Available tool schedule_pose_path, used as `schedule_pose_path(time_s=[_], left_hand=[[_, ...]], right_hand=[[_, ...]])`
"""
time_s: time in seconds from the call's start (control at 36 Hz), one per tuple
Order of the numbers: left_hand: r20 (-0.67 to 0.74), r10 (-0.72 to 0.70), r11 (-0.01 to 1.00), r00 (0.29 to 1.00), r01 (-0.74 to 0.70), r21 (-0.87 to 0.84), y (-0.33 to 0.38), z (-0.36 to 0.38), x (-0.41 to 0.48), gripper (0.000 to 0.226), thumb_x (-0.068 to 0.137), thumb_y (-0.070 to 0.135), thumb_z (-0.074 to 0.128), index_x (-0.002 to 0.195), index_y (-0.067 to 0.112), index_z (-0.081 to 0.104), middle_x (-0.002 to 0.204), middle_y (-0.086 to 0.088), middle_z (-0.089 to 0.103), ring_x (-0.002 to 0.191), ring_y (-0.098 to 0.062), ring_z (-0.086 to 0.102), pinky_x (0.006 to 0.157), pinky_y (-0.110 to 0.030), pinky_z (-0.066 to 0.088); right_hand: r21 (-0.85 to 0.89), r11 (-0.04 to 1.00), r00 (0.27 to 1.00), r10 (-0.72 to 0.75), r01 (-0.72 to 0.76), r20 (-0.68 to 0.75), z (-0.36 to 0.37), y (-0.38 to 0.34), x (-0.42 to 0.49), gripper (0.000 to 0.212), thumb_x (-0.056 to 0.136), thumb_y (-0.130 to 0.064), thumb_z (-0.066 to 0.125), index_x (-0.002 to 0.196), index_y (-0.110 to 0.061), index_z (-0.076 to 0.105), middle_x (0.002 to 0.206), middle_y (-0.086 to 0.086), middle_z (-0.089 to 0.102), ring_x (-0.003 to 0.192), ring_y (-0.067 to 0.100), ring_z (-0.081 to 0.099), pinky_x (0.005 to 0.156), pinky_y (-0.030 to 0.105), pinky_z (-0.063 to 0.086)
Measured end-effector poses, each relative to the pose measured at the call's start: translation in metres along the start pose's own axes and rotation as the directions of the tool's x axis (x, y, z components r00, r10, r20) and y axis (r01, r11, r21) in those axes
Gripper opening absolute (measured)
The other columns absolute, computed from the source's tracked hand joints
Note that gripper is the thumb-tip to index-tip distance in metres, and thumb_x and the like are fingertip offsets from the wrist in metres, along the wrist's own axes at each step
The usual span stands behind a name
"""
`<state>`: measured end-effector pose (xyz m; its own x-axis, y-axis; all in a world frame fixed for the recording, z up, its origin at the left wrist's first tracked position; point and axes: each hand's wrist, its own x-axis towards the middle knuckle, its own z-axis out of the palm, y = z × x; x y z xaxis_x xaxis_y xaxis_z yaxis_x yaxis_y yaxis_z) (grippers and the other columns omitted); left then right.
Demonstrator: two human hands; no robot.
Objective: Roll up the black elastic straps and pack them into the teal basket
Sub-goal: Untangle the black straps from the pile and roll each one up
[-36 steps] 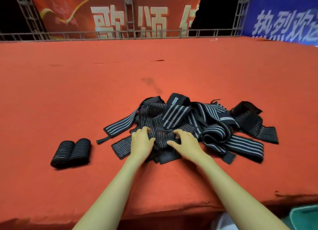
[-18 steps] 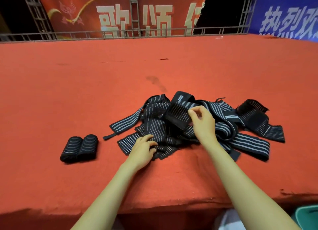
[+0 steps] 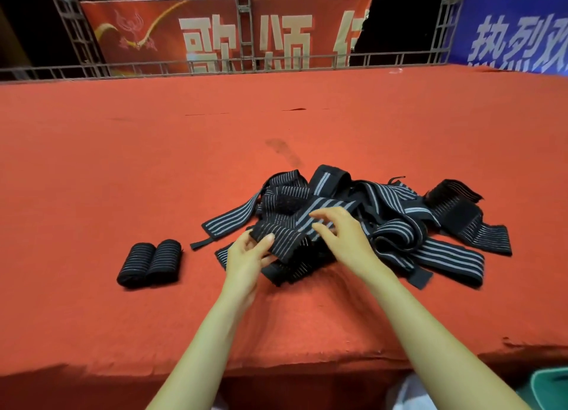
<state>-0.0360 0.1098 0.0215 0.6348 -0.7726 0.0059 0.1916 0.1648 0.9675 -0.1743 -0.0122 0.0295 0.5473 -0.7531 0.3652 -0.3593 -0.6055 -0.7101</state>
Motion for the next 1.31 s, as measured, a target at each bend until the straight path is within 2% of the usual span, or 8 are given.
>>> schedule_pose_path(time_s=[0.17, 0.39, 0.75, 0.83, 0.97, 1.14, 1.22, 1.31], left_hand=[[-0.044, -0.027, 0.999, 0.999, 0.029, 0.027, 0.003, -0.022, -0.004, 0.02, 0.092, -0.001, 0.049, 0.104, 0.01, 0.061, 0.096, -0.001, 0.069, 0.073, -0.004, 0.067, 0.06, -0.022, 0.055], [-0.118, 0.01, 0.968, 0.993, 0.02, 0.25, -0.007, -0.039, 0.004, 0.02, 0.088, -0.001, 0.047, 0.09, 0.011, 0.062, 0.085, -0.005, 0.068, 0.076, -0.023, 0.063, 0.063, -0.038, 0.051], [-0.231, 0.09, 0.839, 0.969, 0.051, 0.542, -0.027, -0.052, 0.007, 0.018, 0.088, 0.006, 0.049, 0.095, 0.016, 0.062, 0.091, 0.003, 0.067, 0.088, -0.018, 0.061, 0.076, -0.032, 0.045], [-0.236, 0.063, 0.853, 0.97, 0.071, 0.518, -0.028, -0.056, 0.005, 0.018, 0.089, 0.008, 0.049, 0.093, 0.019, 0.062, 0.088, 0.008, 0.066, 0.089, -0.017, 0.062, 0.077, -0.032, 0.045], [-0.131, 0.075, 0.896, 0.988, -0.009, 0.445, -0.027, -0.049, -0.006, 0.024, 0.088, 0.008, 0.05, 0.093, 0.027, 0.064, 0.088, 0.007, 0.07, 0.083, -0.014, 0.065, 0.072, -0.04, 0.051], [0.093, 0.157, 0.929, 0.983, -0.179, 0.324, -0.005, -0.034, -0.015, 0.032, 0.088, -0.007, 0.051, 0.1, 0.02, 0.064, 0.099, 0.003, 0.07, 0.091, -0.007, 0.063, 0.083, -0.022, 0.05], [0.223, 0.157, 0.926, 0.962, -0.222, 0.307, 0.011, -0.032, -0.019, 0.029, 0.089, -0.005, 0.053, 0.105, 0.017, 0.063, 0.105, -0.001, 0.066, 0.093, -0.006, 0.061, 0.084, -0.019, 0.049], [0.374, 0.158, 0.888, 0.914, -0.297, 0.35, 0.027, -0.032, -0.02, 0.026, 0.085, 0.01, 0.058, 0.108, 0.019, 0.063, 0.105, 0.005, 0.065, 0.094, -0.003, 0.059, 0.087, -0.019, 0.047]], right_hand=[[-0.533, 0.83, 0.969, -0.035, 0.163, 0.243, 0.011, 0.026, 0.02, 0.063, 0.086, -0.012, 0.064, 0.143, -0.023, 0.04, 0.145, 0.002, 0.032, 0.135, 0.022, 0.022, 0.104, 0.037, 0.036], [-0.452, 0.886, 0.993, -0.069, 0.106, 0.097, 0.01, 0.023, 0.045, 0.025, 0.096, -0.024, 0.053, 0.114, -0.017, 0.068, 0.115, 0.003, 0.059, 0.116, 0.026, 0.048, 0.088, 0.041, 0.047], [-0.207, 0.84, 0.864, 0.476, -0.502, -0.162, -0.01, 0.042, 0.06, 0.031, 0.09, -0.025, 0.059, 0.063, -0.01, 0.056, 0.081, 0.014, 0.06, 0.09, 0.036, 0.061, 0.07, 0.032, 0.042], [-0.192, 0.832, 0.85, 0.482, -0.52, -0.213, -0.014, 0.047, 0.055, 0.022, 0.091, -0.023, 0.058, 0.073, -0.01, 0.056, 0.088, 0.014, 0.061, 0.095, 0.036, 0.06, 0.07, 0.033, 0.042], [-0.098, 0.922, 0.886, 0.324, -0.374, -0.332, -0.01, 0.037, 0.045, 0.018, 0.092, -0.014, 0.056, 0.103, -0.01, 0.043, 0.097, 0.01, 0.057, 0.091, 0.034, 0.056, 0.072, 0.037, 0.04], [-0.602, 0.768, 0.971, 0.106, -0.218, -0.216, 0.004, 0.022, 0.027, 0.03, 0.089, -0.014, 0.059, 0.117, -0.002, 0.056, 0.151, 0.021, 0.021, 0.137, 0.038, 0.019, 0.108, 0.047, 0.023], [-0.502, 0.864, 0.979, -0.138, 0.044, -0.152, 0.008, 0.008, 0.023, 0.036, 0.08, -0.003, 0.063, 0.116, -0.004, 0.061, 0.144, 0.021, 0.036, 0.132, 0.041, 0.03, 0.106, 0.055, 0.029], [-0.146, 0.924, 0.925, -0.32, 0.353, 0.206, 0.004, -0.013, 0.02, 0.058, 0.077, 0.0, 0.055, 0.132, -0.02, 0.055, 0.144, 0.005, 0.043, 0.138, 0.026, 0.028, 0.117, 0.043, 0.02]])
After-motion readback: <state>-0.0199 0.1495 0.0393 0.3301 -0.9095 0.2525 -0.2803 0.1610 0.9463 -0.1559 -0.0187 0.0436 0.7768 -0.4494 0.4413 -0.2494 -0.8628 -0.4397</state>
